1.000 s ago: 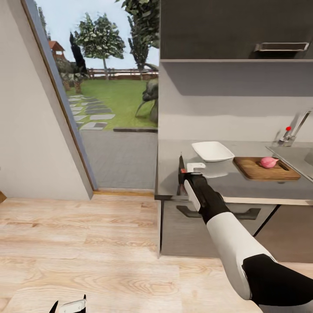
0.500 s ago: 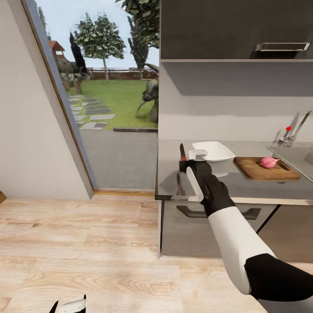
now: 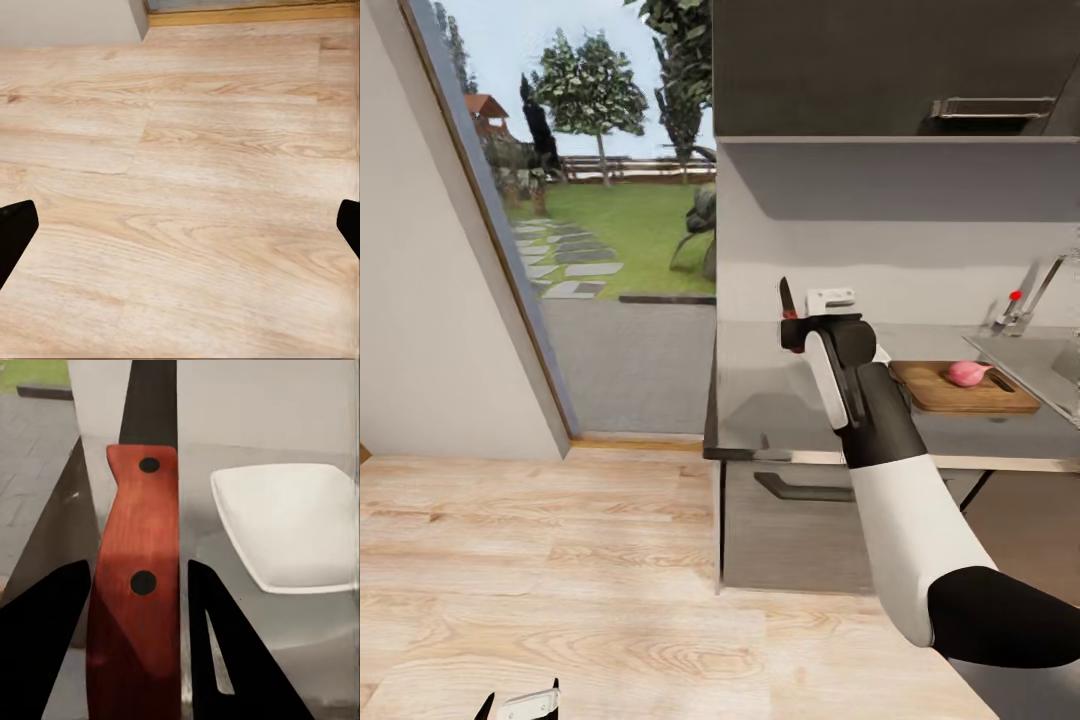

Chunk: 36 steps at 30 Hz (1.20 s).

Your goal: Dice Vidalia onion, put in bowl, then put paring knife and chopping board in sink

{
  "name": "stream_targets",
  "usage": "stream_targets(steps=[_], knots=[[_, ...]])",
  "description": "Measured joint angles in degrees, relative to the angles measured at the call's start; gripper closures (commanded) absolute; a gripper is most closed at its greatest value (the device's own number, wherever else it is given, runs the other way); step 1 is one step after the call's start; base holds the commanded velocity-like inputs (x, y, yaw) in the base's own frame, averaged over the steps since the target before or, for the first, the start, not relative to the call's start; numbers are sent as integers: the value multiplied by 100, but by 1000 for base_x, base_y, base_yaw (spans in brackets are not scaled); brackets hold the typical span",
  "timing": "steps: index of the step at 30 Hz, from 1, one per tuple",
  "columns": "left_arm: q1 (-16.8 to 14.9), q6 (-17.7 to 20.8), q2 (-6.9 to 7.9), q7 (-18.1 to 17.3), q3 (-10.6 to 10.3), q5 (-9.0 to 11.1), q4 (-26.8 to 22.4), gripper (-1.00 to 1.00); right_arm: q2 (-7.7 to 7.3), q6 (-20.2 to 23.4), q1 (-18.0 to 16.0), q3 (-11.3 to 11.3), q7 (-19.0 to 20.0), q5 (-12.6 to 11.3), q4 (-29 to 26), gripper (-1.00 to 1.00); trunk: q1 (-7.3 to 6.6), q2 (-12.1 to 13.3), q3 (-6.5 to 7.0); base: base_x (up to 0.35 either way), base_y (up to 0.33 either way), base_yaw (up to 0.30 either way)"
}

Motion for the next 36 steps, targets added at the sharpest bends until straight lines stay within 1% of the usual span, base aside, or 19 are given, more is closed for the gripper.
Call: stream_targets(steps=[4,5,10,14,17,18,19,20,21,22,24,25,27,28,30,31,34,35,36], knots=[[0,6,-3,0,0,0,-3,-100,0,6,-7,0,-7,72,-16,100,0,0,0,-2,-305,0],[0,7,-3,0,0,0,-2,-100,10,7,-57,6,-14,165,-19,100,0,0,0,0,-312,0],[0,7,-3,0,0,0,-5,-100,64,3,-171,8,-27,355,-19,100,0,0,0,0,-314,0],[0,7,3,0,0,0,-7,-100,119,-3,-221,11,-51,695,-20,100,0,0,0,0,-314,0],[0,7,5,0,0,0,-7,-100,119,-9,-317,16,-75,1138,-16,100,0,0,0,0,-315,0],[0,7,5,0,0,0,-7,-100,119,-9,-329,20,-70,1224,-15,100,0,0,0,0,-315,0],[0,7,5,0,0,0,-7,-100,119,-6,-348,37,-57,1404,-14,100,0,0,0,0,-315,0],[0,7,5,0,0,0,-7,-100,119,-6,-356,51,-52,1481,-14,100,0,0,0,0,-315,0],[0,7,5,0,0,0,-7,-100,119,-4,-366,96,-42,1620,-12,100,0,0,0,0,-315,0],[0,7,5,0,0,0,-7,-100,119,-4,-370,130,-38,1680,-11,100,0,0,0,0,-315,0],[0,7,5,0,0,0,-7,-100,119,1,-378,342,-27,1836,10,100,0,0,0,0,-315,0],[0,7,5,1,0,0,-7,-100,119,3,-379,409,-23,1871,21,100,0,0,0,0,-315,0],[0,7,5,1,0,0,-7,-100,119,8,-383,657,-20,1957,81,100,0,0,0,0,-315,0],[0,7,5,1,0,0,-7,-100,119,11,-383,714,-19,1992,111,100,0,0,0,0,-315,0],[0,7,5,1,0,0,-7,-100,119,15,-383,952,-11,2152,302,100,0,1,0,0,-315,0],[0,7,5,1,0,0,-7,-100,119,18,-383,1027,-6,2227,367,100,0,1,0,0,-315,0],[0,7,5,1,0,0,-7,-100,119,16,-383,1594,-1,2644,834,100,0,1,0,0,-315,0],[0,7,5,1,0,0,-8,-100,119,19,-383,1688,0,2722,920,100,0,1,0,0,-315,0],[0,7,5,1,0,0,-7,-100,119,16,-382,1834,0,2797,1073,100,0,1,0,0,-316,0]])
